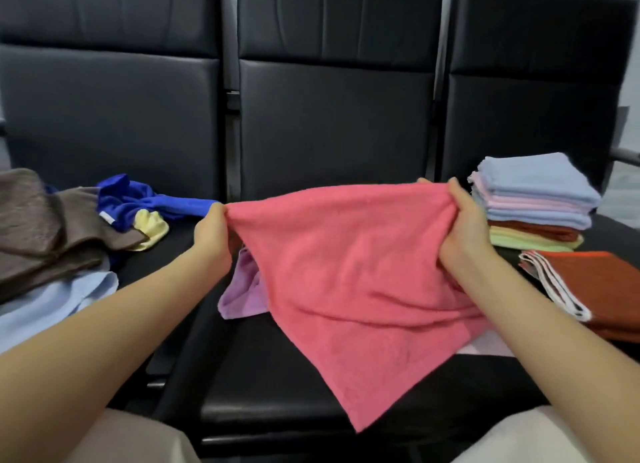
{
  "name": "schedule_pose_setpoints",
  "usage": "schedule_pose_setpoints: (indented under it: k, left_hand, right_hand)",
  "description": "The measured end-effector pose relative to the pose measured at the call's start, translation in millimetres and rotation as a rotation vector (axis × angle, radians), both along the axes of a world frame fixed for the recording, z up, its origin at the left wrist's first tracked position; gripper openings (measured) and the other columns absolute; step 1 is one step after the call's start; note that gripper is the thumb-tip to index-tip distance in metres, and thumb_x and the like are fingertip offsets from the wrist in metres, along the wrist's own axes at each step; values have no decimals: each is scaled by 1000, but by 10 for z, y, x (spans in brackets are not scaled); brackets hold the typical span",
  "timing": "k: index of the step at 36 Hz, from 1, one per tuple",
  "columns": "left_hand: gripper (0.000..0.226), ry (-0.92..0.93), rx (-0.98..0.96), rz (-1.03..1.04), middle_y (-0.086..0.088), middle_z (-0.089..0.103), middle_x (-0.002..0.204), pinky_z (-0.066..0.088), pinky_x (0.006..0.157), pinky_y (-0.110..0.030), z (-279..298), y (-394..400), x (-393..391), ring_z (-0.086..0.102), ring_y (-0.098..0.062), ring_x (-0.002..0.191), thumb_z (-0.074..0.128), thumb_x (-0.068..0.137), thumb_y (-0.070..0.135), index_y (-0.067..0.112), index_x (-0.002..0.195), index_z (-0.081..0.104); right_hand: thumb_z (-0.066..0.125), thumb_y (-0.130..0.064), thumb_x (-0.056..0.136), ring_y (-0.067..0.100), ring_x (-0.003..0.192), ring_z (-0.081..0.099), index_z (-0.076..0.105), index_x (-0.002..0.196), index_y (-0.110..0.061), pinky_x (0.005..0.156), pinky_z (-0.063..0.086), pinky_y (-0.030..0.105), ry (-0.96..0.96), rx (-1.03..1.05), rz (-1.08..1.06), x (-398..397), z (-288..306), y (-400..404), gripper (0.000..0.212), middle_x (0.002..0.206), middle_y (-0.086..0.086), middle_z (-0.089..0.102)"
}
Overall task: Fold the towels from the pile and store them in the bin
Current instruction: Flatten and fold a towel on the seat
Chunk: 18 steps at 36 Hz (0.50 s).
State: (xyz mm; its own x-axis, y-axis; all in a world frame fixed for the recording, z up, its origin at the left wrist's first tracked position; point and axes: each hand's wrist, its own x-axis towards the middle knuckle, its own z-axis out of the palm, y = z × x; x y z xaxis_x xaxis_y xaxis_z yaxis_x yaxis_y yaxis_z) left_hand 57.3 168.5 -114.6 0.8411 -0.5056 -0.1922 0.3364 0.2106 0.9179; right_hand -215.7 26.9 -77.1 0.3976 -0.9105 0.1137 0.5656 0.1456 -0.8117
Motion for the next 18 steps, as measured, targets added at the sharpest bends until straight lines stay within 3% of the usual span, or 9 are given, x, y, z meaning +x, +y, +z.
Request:
schedule_pose_setpoints:
  k: [3, 4, 6, 8, 9, 10, 13, 16, 18]
  left_hand:
    - [26, 36, -165, -201, -4, 68, 80, 54, 67, -22, 22, -17, -86, 66, -15, 71, 43, 84, 8, 6, 84, 69]
    - [30, 42, -196, -268, -4, 71, 84, 53, 75, -22, 37, -14, -132, 67, -15, 77, 42, 85, 9, 6, 83, 71]
    - [26, 36, -193, -361, -1, 64, 73, 46, 70, -24, 43, -15, -231, 60, -14, 70, 43, 85, 17, 12, 71, 64]
    - [17, -8, -85, -378, 1, 48, 58, 36, 60, -29, 26, -31, -295, 44, -16, 58, 53, 71, 27, 20, 56, 51]
    - [18, -54, 2, -383, 2, 45, 52, 33, 57, -29, 0, -34, -313, 39, -16, 54, 56, 64, 29, 22, 49, 49]
    - [20, -105, 91, -391, 3, 44, 49, 30, 55, -28, -15, -20, -337, 37, -16, 52, 58, 59, 30, 22, 44, 49]
    - [19, -270, 350, -422, 0, 49, 58, 30, 53, -25, -40, -9, -433, 40, -15, 55, 64, 66, 31, 18, 55, 54]
    - [27, -621, 629, -455, -4, 64, 84, 42, 64, -26, -123, -6, -432, 57, -17, 75, 59, 87, 35, 11, 77, 66]
    - [38, -710, 722, -505, -5, 67, 97, 43, 77, -29, -194, 12, -371, 60, -20, 91, 55, 91, 45, 9, 89, 69]
  right_hand:
    - [50, -32, 99, 10, 48, 60, 62, 41, -20, 51, 51, 18, -90, 13, -34, -201, 85, 25, 61, 50, -3, 60]
    - [49, -32, 100, 8, 40, 50, 52, 36, -21, 44, 44, 16, -58, 22, 21, -210, 137, 127, 65, 43, -5, 49]
    - [45, -30, 101, 6, 33, 40, 45, 35, -19, 35, 34, 16, 108, 46, 159, -194, 135, 223, 67, 38, -5, 40]
    - [54, -27, 94, 6, 44, 57, 66, 50, -12, 45, 47, 16, 428, -43, 350, -179, 49, 324, 49, 53, 1, 62]
    - [64, -30, 87, 9, 61, 67, 76, 72, -14, 58, 53, 18, 621, -118, 456, -165, -31, 360, 25, 75, 6, 72]
    - [71, -32, 82, 11, 75, 70, 77, 90, -16, 67, 55, 20, 825, -152, 546, -169, -77, 449, 18, 92, 6, 74]
    - [62, -33, 93, -1, 64, 63, 68, 79, -21, 61, 47, 9, 1206, -269, 744, -156, -222, 564, 19, 72, -9, 69]
    - [57, -37, 96, 0, 71, 60, 69, 74, -18, 81, 45, 16, 1155, -533, 638, -78, -216, 627, 31, 67, -11, 66]
    - [58, -35, 95, 4, 77, 61, 69, 75, -17, 86, 46, 23, 1031, -613, 361, -20, -244, 546, 29, 71, -9, 68]
